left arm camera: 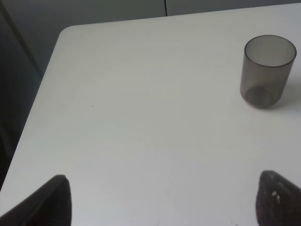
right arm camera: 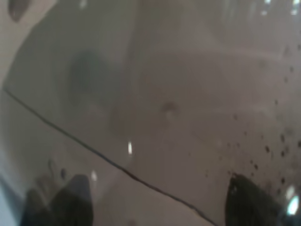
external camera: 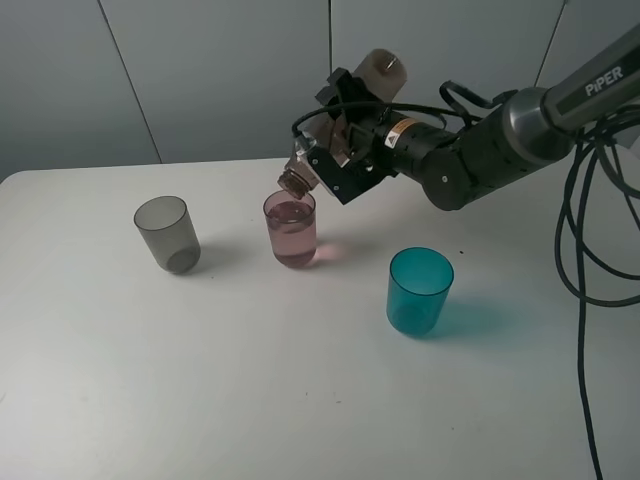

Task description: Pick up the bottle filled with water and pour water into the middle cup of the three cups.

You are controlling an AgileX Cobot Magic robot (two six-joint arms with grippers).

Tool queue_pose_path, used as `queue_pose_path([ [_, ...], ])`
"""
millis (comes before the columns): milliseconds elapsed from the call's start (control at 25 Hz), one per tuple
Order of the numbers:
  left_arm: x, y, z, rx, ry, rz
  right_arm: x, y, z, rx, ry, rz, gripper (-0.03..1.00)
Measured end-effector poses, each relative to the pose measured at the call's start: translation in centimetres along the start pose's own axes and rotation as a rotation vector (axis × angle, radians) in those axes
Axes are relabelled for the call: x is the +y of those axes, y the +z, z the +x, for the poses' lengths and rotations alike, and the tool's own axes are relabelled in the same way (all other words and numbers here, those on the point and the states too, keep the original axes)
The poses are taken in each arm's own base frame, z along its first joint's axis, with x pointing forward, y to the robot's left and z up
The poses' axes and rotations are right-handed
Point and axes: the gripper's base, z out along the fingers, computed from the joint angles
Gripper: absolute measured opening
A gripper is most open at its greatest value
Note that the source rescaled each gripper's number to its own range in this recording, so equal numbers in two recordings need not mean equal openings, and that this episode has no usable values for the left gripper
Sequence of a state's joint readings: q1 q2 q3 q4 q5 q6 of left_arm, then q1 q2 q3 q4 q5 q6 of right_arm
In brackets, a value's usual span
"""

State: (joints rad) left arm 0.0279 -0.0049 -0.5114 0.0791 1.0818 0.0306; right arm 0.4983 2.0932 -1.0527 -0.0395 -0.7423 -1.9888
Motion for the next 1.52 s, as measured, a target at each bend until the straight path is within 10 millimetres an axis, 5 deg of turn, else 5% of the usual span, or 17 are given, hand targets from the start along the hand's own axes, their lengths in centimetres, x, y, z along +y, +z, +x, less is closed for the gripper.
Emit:
queue_pose_path([
  [400,0.0,0.0,0.0,0.000,0.004,0.000,-2.3,-2.3,1.1,0.002,0.696,0.006,0.00],
  [920,0.0,0.0,0.0,0.000,0.002,0.000,2.9,-5.7,7.3,0.122,1.817,-0.023,0.00],
  [1160,0.0,0.0,0.0,0.000,0.002,0.000,6.5,-6.1,9.8,0.133,1.983,0.024,0.00],
  [1520,0.0,0.0,0.0,0.000,0.002,0.000,9.9,-3.9,9.4,0.044,2.009,0.083,0.00],
])
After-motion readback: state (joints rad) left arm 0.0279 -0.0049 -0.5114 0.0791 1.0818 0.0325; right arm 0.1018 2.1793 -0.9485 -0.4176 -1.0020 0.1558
